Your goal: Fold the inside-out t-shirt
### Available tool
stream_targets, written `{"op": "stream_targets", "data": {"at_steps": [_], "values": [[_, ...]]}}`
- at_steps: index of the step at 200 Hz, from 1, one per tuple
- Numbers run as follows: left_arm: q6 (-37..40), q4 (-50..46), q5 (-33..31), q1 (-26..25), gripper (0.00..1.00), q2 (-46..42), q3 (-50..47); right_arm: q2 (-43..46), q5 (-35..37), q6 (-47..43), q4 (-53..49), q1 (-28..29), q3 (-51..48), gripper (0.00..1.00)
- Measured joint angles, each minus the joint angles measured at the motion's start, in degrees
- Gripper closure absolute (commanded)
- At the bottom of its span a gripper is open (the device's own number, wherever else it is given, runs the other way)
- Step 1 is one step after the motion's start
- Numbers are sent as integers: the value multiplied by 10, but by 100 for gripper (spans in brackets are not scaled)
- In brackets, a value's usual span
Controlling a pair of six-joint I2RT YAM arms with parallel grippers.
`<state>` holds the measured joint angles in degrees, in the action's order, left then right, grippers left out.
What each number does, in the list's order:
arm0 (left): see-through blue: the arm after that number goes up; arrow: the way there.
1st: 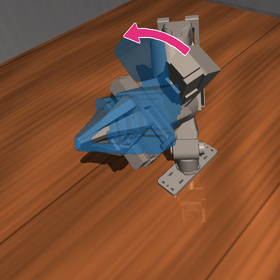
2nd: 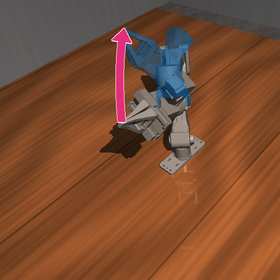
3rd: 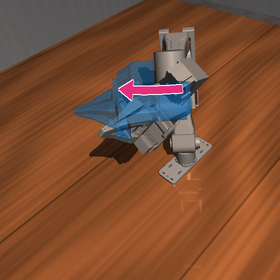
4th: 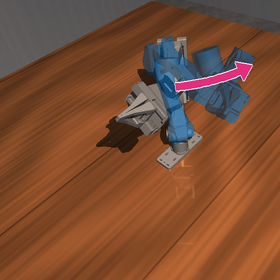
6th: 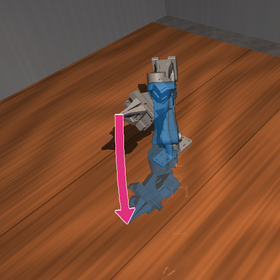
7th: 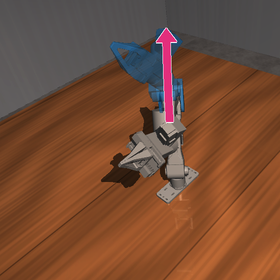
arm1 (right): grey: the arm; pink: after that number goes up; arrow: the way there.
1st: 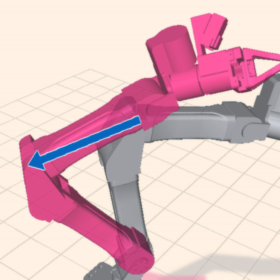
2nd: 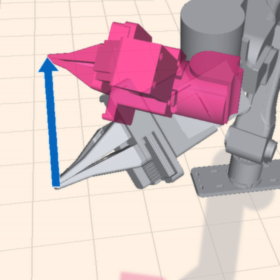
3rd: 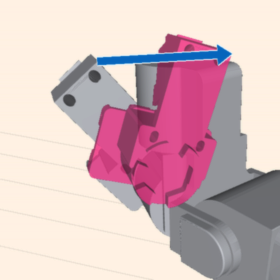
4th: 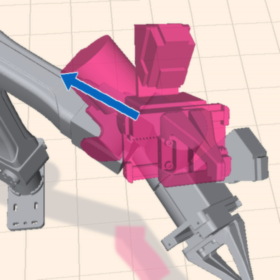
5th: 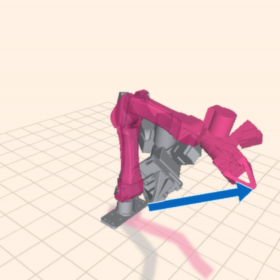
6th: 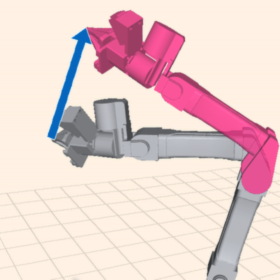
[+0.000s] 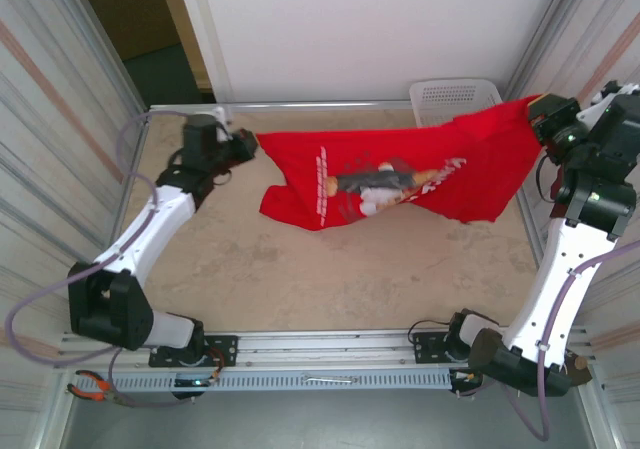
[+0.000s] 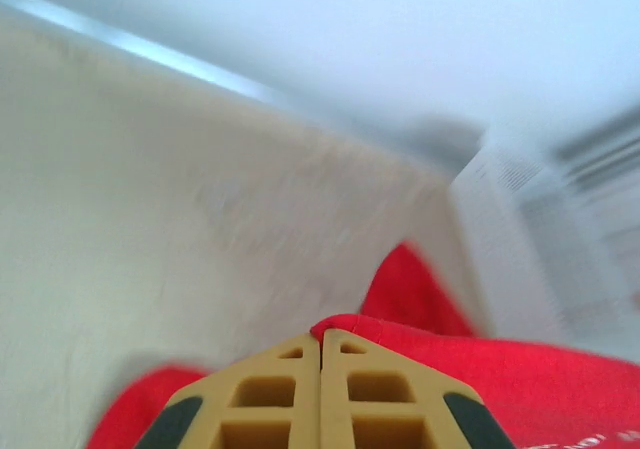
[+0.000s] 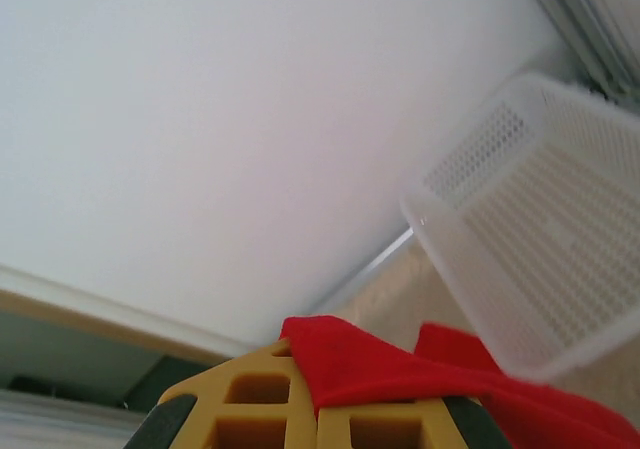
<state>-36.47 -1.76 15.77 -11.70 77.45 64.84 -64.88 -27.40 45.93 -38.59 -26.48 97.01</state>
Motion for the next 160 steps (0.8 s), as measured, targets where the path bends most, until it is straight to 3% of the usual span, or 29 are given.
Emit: {"op": "stream_targets", "data": {"at_steps": [31,63,110,139,160], "values": [[-72,113,123,46,100,-7,6,-29,-28,39,23,-17,55,100],[-124,175,177,49,100,-8,44,-36,-64,81,55,-17,76,100],[-156,205,164,46,100,-57,146,-42,-123,162,103,-17,175,100],[-122,161,105,41,100,-108,231,-35,-136,212,161,-13,211,100],[-108,123,64,63,100,-112,285,-46,-131,218,179,27,214,100]]}}
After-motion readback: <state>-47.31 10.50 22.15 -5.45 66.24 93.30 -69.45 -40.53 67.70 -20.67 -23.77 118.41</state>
